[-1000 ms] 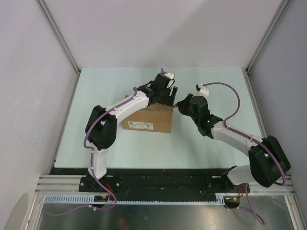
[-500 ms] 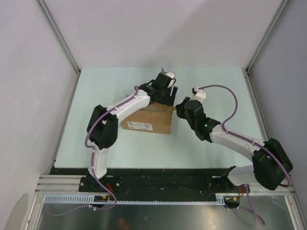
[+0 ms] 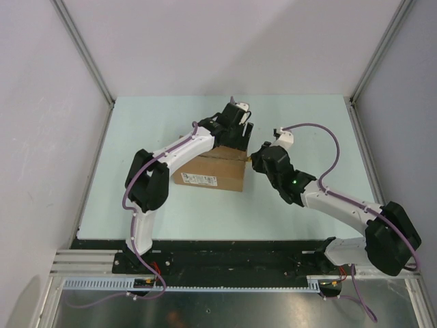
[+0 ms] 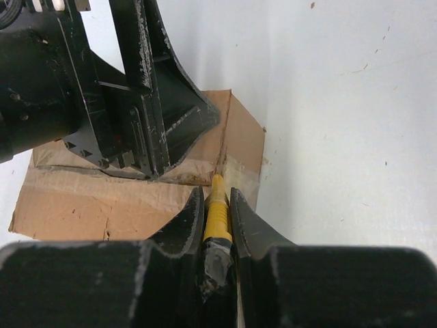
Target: Unpack the express box
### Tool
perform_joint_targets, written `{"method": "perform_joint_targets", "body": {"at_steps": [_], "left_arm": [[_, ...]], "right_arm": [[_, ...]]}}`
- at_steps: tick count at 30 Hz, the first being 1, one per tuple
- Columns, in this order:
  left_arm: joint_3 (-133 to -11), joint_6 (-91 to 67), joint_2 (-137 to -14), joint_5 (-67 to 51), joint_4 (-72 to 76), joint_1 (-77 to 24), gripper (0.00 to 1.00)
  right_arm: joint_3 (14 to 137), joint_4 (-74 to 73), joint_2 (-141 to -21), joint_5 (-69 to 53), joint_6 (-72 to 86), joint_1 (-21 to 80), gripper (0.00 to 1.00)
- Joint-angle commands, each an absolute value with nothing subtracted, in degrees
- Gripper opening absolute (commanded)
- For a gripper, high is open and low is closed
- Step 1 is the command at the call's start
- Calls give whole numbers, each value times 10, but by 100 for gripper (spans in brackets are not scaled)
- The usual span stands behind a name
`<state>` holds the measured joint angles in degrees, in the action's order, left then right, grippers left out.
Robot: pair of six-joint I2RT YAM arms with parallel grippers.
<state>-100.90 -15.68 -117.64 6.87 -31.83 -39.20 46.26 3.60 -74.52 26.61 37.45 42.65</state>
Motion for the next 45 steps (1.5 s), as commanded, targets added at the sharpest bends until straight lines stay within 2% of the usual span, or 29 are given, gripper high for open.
{"method": "perform_joint_targets", "body": {"at_steps": [1,7,17,21,32,45], "left_arm": [[-1010,-178,-1211,47,-362,-384,79],[-1027,-178,-1204,13,-361,-383,81],[-1042,-156,-1184,-8,-360,-385,89],[-1038,-146,-1194,-1,-361,-387,89],[-1028,-136,-1221,33,-381,-387,77],[-1028,-135,-1221,33,-386,-387,77]], "right_arm": [[450,-27,-709,260,375,436,0],[450,15,-706,233,380,399,0],[454,93,-707,187,396,357,0],[457,112,-730,171,409,353,0],[459,139,-767,146,430,331,0],[460,145,-776,146,431,321,0]]}}
